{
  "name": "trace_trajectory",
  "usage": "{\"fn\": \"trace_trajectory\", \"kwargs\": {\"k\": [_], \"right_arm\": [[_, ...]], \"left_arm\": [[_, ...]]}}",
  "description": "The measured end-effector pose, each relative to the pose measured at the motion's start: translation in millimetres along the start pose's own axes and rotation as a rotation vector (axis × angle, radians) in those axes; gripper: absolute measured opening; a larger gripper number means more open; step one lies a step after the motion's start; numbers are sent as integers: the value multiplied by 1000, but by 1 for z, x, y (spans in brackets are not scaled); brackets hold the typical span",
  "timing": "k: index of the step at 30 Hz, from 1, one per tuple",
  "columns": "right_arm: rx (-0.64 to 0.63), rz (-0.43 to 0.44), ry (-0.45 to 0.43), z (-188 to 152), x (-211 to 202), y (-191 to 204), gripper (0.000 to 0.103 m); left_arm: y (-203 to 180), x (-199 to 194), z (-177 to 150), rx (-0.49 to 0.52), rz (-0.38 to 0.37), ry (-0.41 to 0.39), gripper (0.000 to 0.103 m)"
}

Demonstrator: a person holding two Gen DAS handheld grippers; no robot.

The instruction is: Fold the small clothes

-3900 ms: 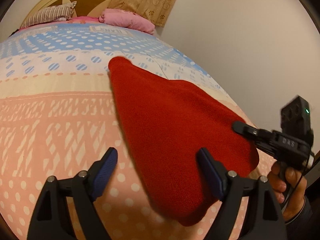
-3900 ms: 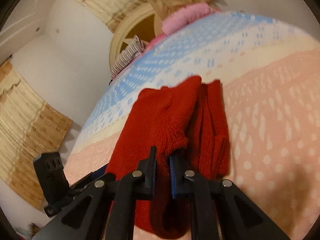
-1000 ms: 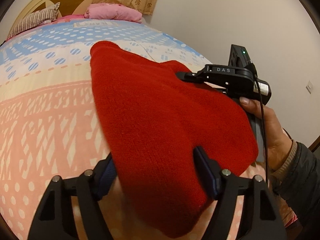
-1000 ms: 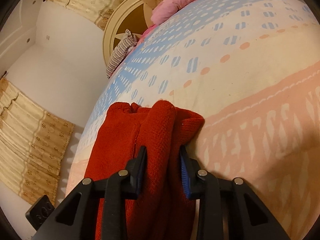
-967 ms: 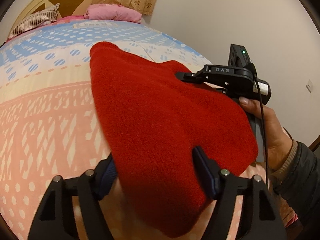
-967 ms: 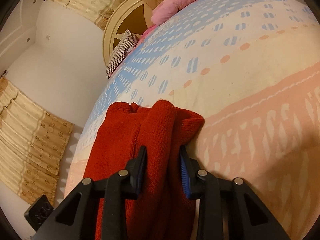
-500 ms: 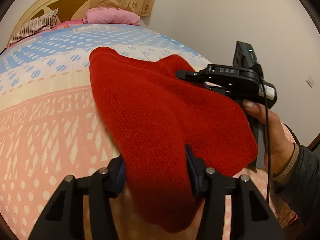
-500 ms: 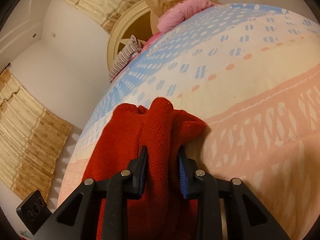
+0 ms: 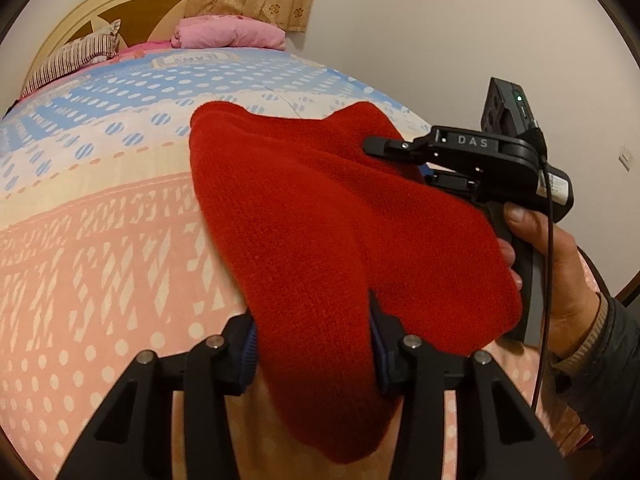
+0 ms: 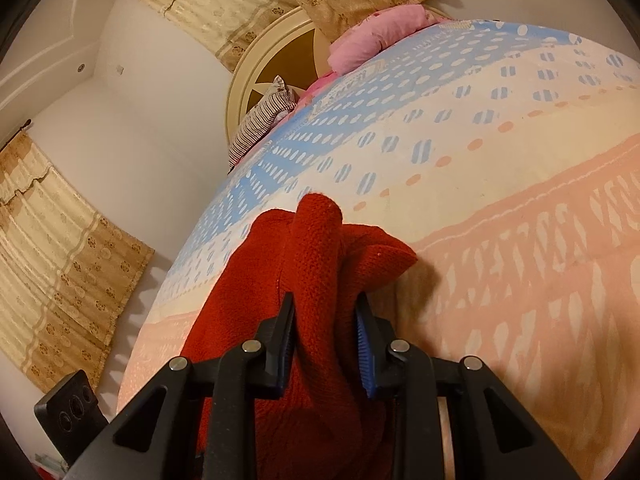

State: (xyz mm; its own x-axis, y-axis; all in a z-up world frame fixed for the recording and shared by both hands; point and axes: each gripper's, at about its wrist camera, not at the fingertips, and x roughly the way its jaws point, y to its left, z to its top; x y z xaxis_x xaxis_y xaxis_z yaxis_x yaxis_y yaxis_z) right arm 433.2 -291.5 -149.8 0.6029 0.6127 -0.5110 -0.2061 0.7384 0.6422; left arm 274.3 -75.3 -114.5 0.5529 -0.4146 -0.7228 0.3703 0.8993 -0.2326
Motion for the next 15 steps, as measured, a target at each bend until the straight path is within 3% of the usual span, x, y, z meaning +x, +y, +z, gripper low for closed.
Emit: {"fn": "trace_trajectory", "kwargs": {"k": [15], "right_arm": [[19,96,26,-26,-6,32,28]], "left_arm": [[4,-42,-20,14,46,4,45]]}}
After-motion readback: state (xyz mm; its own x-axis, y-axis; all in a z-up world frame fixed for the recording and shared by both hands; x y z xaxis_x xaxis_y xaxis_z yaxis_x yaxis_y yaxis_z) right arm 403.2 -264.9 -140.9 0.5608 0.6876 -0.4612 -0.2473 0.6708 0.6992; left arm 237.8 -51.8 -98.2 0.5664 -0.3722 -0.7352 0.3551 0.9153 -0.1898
